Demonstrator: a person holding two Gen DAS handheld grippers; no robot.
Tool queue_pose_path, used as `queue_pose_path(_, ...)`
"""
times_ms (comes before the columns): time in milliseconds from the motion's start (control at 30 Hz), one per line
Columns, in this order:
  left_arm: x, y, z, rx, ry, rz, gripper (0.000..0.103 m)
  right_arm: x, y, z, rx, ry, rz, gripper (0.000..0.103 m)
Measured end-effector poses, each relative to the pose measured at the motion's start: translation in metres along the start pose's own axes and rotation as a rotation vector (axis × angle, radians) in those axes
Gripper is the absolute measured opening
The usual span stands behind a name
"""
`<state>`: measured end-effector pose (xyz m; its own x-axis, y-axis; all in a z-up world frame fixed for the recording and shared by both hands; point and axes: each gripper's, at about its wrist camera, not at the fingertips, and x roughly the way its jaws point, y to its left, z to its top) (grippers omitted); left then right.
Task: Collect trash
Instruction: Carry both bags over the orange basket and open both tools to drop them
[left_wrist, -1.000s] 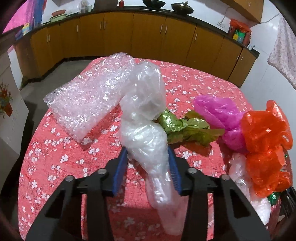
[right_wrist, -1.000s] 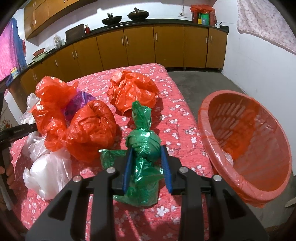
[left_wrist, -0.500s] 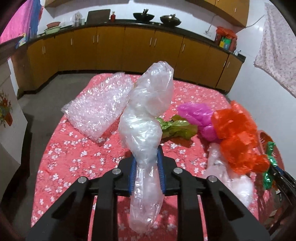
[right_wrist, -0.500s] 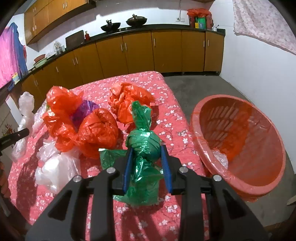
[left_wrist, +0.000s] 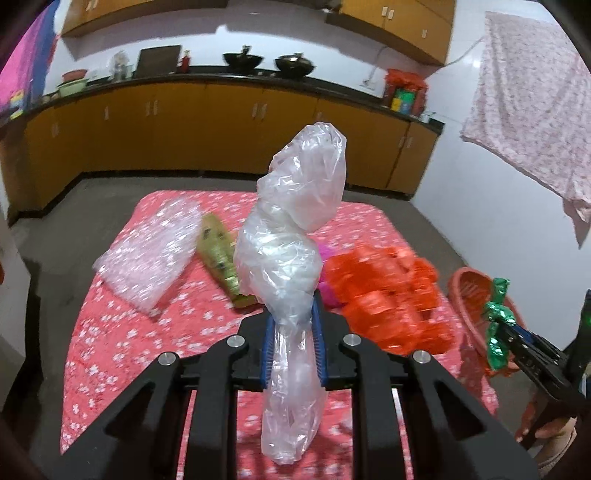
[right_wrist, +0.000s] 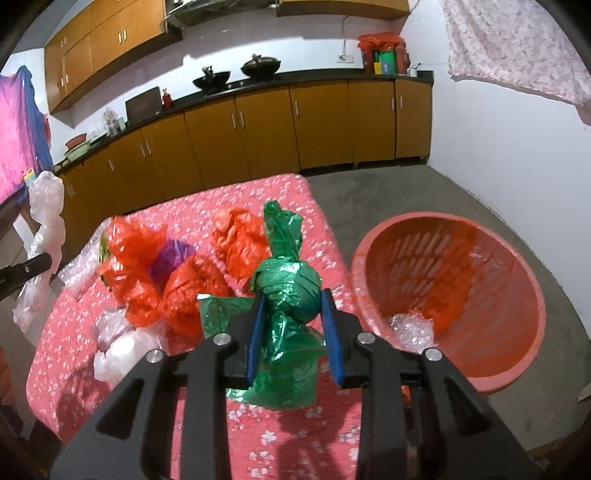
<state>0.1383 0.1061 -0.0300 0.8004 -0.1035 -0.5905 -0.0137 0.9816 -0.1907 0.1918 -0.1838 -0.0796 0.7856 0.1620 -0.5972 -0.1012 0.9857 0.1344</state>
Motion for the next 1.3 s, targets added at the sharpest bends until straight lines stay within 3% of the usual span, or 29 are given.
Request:
queue_pose_path(367,0.021,-0.082,0.007,0.119,0.004,-0.152,0.018,-0.025,-0.049,0.013,0.075,-0.060,-0.078,0.030)
queue_pose_path(833,0.064,-0.191,-0.008,0.221,0.078,-0.317,0.018,-0.041,-0.116,0.014,0.166,-0.092,-0.195,0.030)
queue_pose_path(1300,0.107,-0.262,-0.018,0.285,0.158,-0.416,0.018,-0.028,-0.174,0.017,0.267,-0.108,-0.246,0.030)
